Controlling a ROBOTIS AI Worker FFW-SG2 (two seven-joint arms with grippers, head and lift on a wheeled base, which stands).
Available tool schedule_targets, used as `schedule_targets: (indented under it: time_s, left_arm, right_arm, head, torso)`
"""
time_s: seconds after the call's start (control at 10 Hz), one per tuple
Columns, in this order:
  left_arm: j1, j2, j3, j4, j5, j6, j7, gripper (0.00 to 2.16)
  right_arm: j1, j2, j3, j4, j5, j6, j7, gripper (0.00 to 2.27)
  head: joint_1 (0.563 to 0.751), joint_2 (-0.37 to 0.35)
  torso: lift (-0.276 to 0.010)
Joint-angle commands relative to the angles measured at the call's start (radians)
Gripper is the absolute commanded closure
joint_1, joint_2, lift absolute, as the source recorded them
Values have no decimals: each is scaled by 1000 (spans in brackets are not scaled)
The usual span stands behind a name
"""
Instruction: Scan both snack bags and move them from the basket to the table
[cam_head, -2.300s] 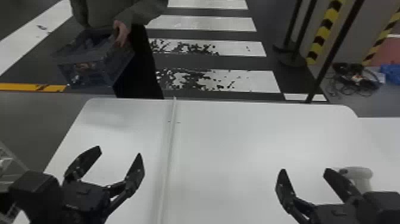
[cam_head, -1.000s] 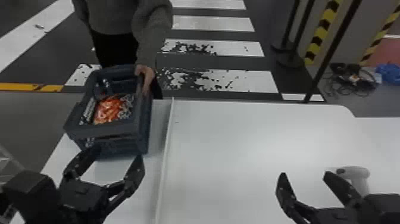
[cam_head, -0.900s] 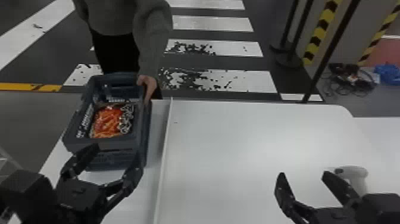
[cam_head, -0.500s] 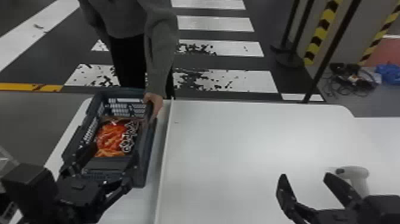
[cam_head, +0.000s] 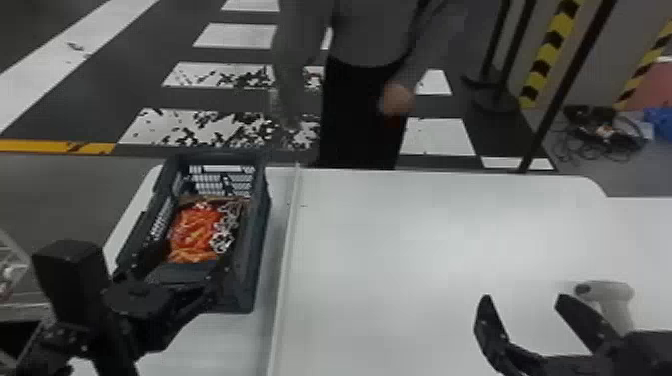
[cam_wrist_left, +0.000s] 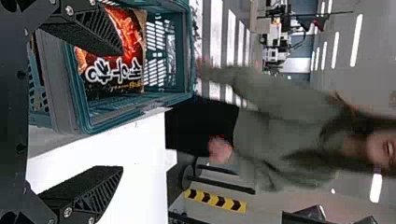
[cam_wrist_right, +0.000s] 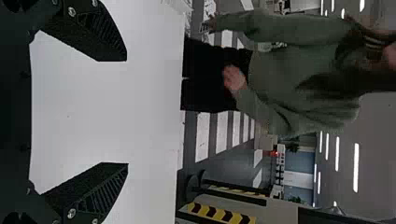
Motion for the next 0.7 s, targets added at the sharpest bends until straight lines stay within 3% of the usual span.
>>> schedule_targets:
  time_s: [0.0,0.2,0.6]
  left_arm:
    - [-55,-11,30,25,16,58,0,134]
    - [-138,-19,53,93,19,101,2,134]
    - [-329,-24,38,272,16,141,17,137]
  right_arm:
    - [-5,-7,1,-1,0,11,0,130]
    - [-18,-33,4,-1,-6,32,0,130]
    - [-20,-62,-10,10,-23,72,-2,130]
  head:
    - [695,16]
    - [695,51]
    - [695,81]
  torso:
    - [-98]
    - [-98]
    - [-98]
